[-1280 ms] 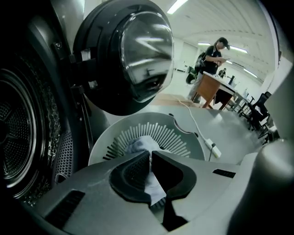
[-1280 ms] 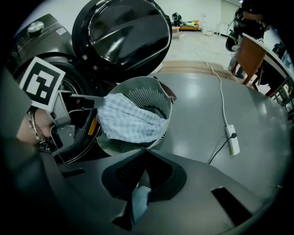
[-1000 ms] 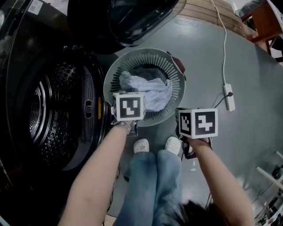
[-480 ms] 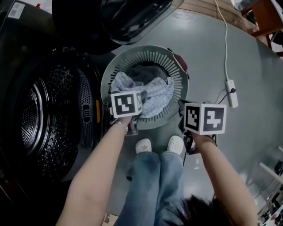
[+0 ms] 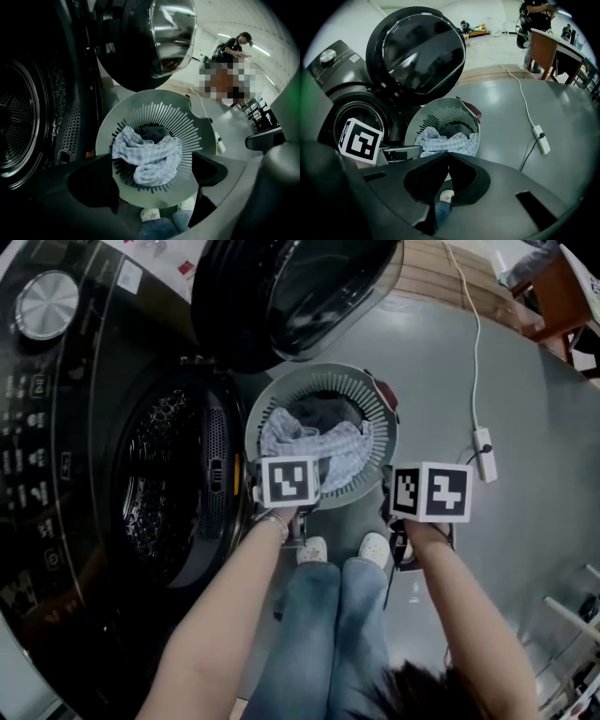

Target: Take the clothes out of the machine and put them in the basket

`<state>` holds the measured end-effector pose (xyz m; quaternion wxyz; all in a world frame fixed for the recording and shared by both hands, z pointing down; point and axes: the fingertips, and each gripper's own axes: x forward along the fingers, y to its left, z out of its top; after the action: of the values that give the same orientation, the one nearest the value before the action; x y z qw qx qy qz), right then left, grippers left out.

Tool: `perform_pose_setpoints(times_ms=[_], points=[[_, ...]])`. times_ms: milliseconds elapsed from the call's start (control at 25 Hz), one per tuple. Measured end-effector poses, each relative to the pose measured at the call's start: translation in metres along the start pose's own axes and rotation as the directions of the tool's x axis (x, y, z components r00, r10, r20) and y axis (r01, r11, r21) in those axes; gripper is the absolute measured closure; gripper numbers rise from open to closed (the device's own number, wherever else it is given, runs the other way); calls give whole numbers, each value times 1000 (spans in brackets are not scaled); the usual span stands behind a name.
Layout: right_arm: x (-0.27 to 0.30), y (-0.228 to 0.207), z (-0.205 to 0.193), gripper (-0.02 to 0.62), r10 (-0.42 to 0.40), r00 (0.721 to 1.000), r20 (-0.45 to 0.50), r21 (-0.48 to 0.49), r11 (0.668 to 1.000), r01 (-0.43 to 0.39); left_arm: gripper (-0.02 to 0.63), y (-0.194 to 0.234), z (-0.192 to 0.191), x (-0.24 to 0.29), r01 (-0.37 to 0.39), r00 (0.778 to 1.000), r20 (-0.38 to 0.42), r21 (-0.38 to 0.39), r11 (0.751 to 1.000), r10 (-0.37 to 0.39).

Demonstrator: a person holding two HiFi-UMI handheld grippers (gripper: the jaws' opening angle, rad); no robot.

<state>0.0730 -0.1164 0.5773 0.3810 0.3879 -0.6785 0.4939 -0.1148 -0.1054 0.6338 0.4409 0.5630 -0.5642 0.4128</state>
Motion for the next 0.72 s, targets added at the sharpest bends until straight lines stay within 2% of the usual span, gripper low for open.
perform_pose_setpoints(times_ms=[240, 480, 640, 720], points=[[-28, 18, -2, 592, 23, 1000, -9, -53, 998, -23, 89, -11, -6, -26, 27, 999, 20, -42, 999, -26], [-80, 49, -6, 592, 111, 993, 47, -14, 994, -111, 89, -25, -14, -80, 56, 997, 59, 5, 998, -56], [-122, 66, -11, 592, 108, 992, 59, -40, 994, -106, 89, -30, -14, -131, 65, 994, 89, 41, 997, -69], [-140, 73, -6, 592, 105, 990, 94, -60, 993, -100, 89, -30, -11, -155, 69, 992, 104, 26, 997, -72]])
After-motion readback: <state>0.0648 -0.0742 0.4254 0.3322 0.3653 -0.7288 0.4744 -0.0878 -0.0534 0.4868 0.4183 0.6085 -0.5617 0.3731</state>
